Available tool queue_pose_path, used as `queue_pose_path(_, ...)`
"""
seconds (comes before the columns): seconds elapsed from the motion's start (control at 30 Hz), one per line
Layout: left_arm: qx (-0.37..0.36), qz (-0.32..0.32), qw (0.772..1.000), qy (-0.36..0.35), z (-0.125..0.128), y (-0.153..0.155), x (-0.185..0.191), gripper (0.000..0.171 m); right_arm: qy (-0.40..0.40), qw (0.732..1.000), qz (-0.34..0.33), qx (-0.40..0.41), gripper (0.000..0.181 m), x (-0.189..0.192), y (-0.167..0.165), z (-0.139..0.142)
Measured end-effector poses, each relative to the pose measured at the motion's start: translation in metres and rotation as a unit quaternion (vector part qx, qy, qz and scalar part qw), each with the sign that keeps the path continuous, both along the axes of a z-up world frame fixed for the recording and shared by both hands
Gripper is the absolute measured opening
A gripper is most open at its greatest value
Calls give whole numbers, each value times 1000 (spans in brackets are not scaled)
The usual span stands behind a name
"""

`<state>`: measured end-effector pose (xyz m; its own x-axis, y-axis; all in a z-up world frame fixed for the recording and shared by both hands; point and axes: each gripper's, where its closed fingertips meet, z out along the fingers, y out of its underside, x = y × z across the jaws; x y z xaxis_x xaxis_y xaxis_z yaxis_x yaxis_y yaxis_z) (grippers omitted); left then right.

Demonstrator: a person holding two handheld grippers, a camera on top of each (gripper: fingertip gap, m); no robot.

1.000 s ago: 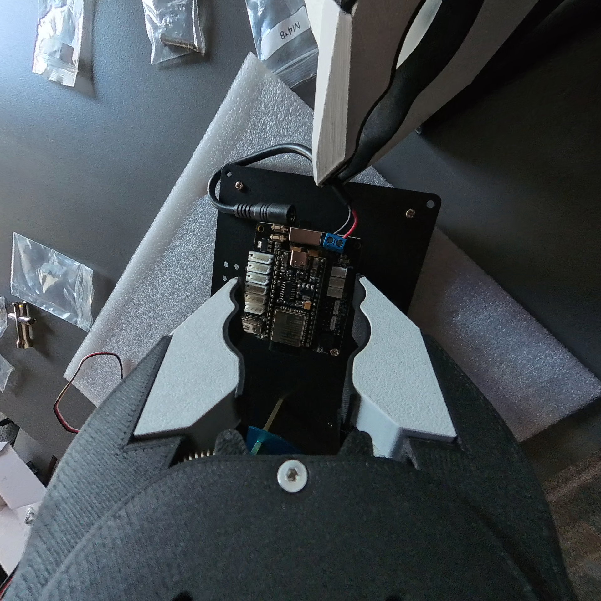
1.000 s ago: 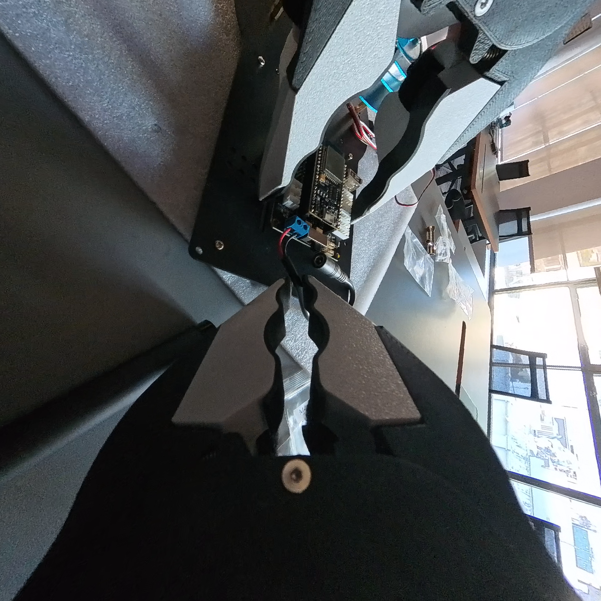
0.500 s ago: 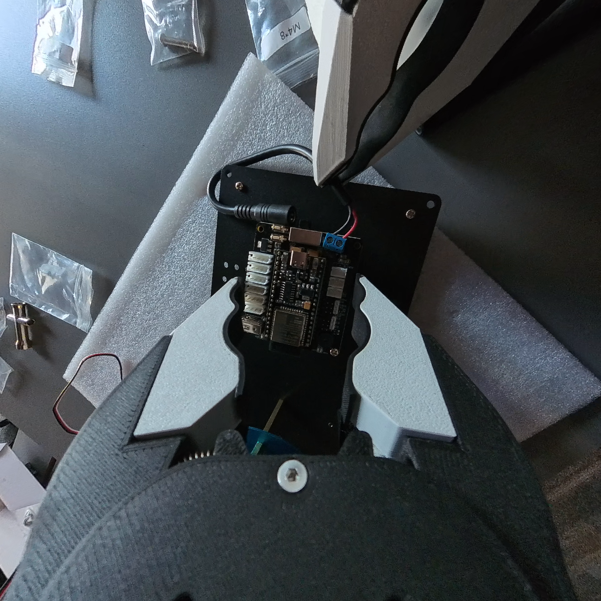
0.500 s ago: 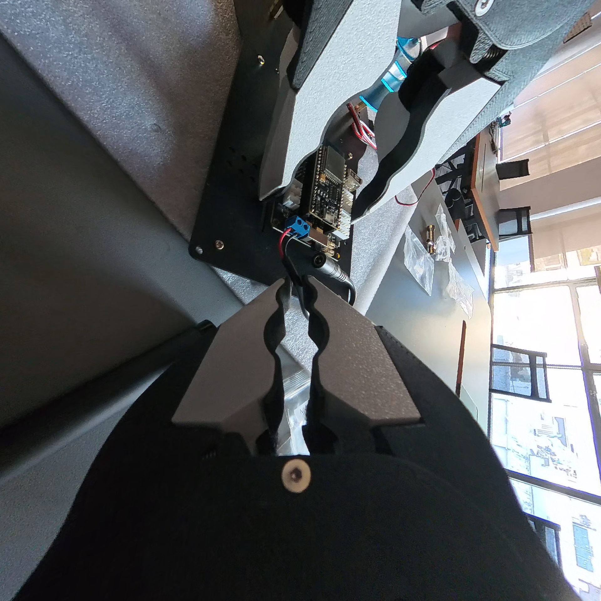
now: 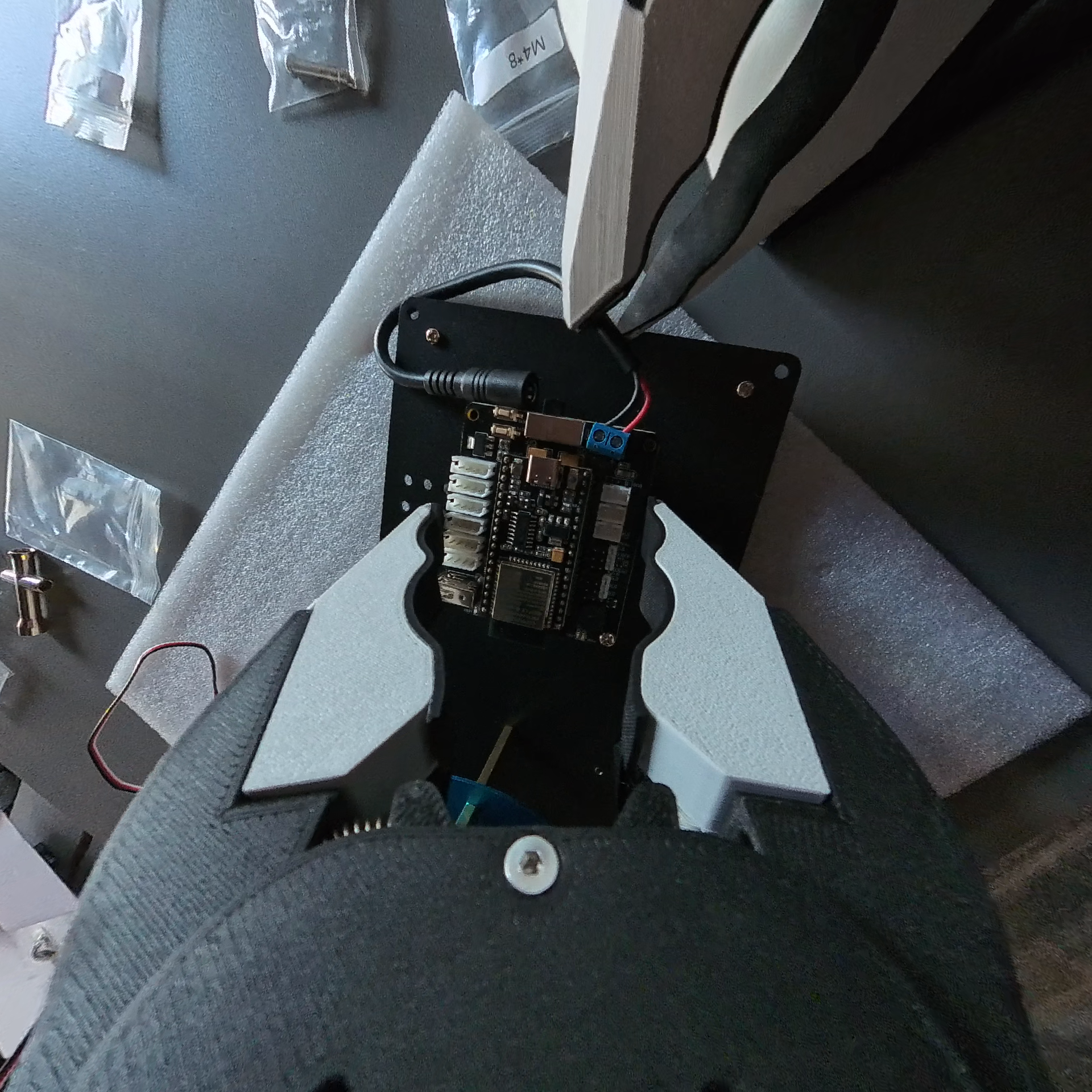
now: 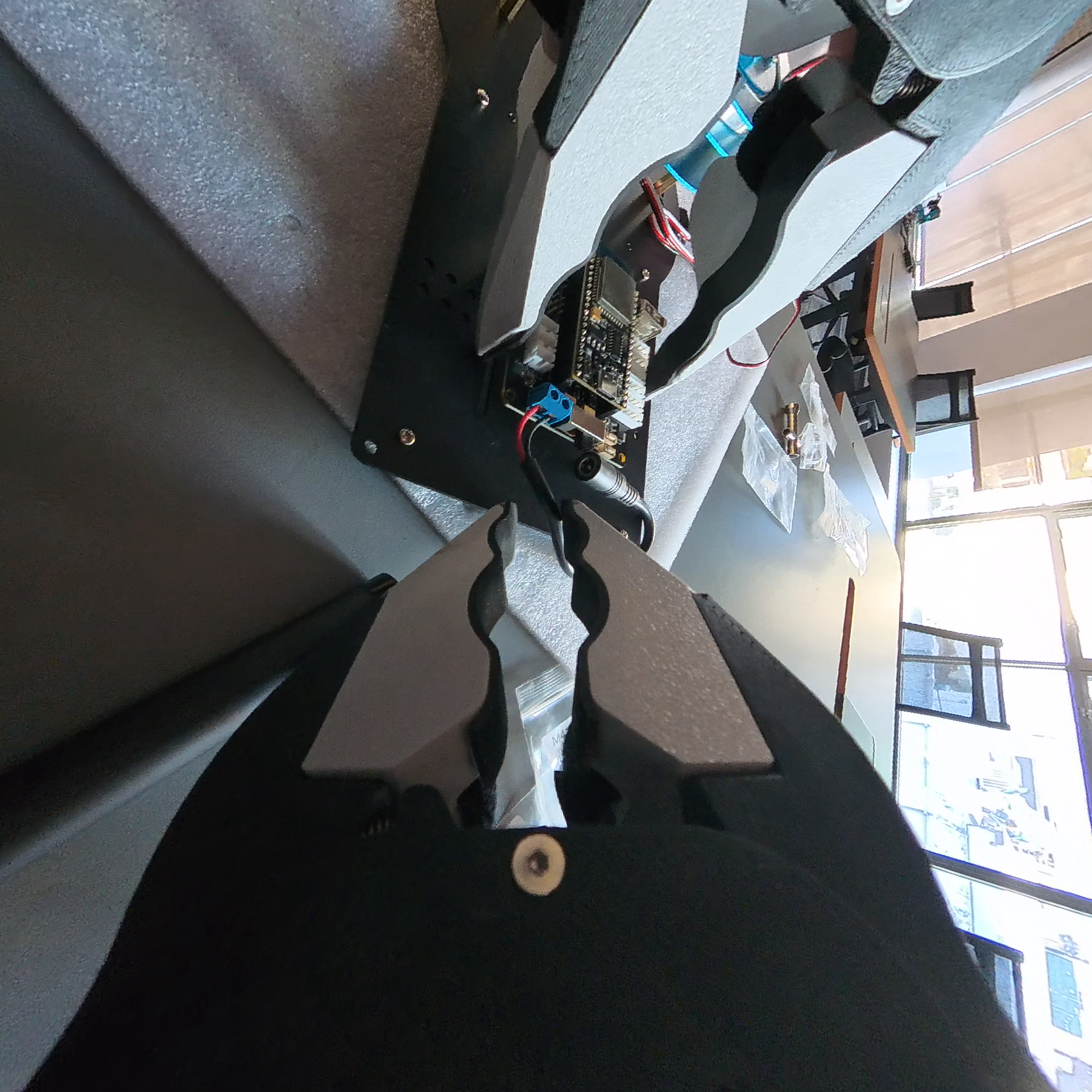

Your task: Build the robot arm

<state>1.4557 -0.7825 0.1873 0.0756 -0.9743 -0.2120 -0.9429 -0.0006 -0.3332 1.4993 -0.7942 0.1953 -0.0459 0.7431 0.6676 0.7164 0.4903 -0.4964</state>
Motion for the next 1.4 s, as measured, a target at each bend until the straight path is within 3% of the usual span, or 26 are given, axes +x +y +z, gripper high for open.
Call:
queue_pose_path(0.93,9,-11,1000,-7,2,-2,1,79,-7,1000,-2,0,16,1,0,-2)
queue_pose_path(1.4,-8,20,997,-78,34,-18,4,84,-9,999,-25,18,21,15,-3,17)
